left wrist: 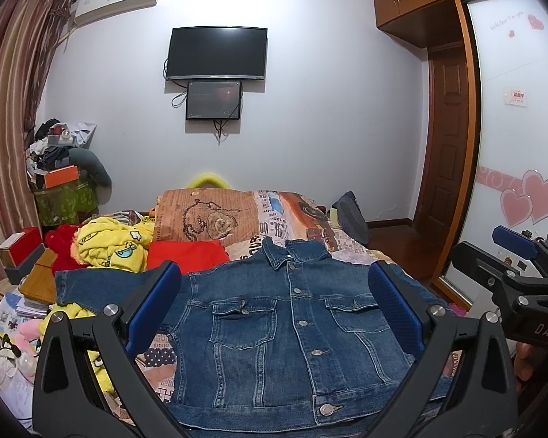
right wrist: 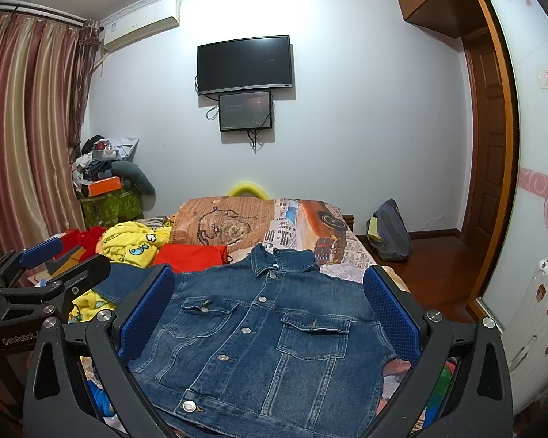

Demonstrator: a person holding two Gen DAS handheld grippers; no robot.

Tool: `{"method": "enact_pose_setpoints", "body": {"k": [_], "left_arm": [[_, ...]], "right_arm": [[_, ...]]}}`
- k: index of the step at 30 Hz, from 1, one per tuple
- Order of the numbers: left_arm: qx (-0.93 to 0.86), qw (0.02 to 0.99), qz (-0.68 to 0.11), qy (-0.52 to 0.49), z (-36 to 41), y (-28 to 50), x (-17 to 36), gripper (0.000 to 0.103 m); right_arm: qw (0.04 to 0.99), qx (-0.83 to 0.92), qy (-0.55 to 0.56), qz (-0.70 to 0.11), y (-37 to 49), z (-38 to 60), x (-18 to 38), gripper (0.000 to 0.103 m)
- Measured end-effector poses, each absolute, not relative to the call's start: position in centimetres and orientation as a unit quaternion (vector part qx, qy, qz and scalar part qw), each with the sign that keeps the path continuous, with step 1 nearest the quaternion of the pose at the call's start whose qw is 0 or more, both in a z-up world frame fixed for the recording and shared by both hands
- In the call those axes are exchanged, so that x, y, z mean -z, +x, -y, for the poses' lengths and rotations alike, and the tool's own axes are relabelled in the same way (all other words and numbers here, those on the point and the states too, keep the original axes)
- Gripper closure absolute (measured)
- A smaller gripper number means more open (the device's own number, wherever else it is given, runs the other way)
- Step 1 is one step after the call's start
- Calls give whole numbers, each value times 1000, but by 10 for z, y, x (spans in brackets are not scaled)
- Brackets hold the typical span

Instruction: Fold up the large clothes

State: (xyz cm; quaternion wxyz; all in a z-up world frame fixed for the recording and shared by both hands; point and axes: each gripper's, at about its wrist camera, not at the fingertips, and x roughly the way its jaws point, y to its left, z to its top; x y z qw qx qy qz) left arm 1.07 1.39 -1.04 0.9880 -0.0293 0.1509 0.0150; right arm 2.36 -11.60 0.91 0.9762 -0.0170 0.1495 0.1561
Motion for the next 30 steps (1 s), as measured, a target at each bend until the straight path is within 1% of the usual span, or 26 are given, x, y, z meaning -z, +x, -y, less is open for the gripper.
{"method": "enact_pose_setpoints", "body": {"k": [19, 26, 30], "left_arm": [[-21, 987, -156, -30, -18, 16, 13, 0], [-33, 985, -167, -35, -31, 30, 20, 0], [-56, 982, -177, -45, -53, 50, 27, 0]], "right_arm": [[975, -156, -18, -157, 25, 110, -3, 0], [972, -158, -22, -174, 40, 106, -1, 0], [969, -158, -29, -186, 57, 99, 2, 0]]}}
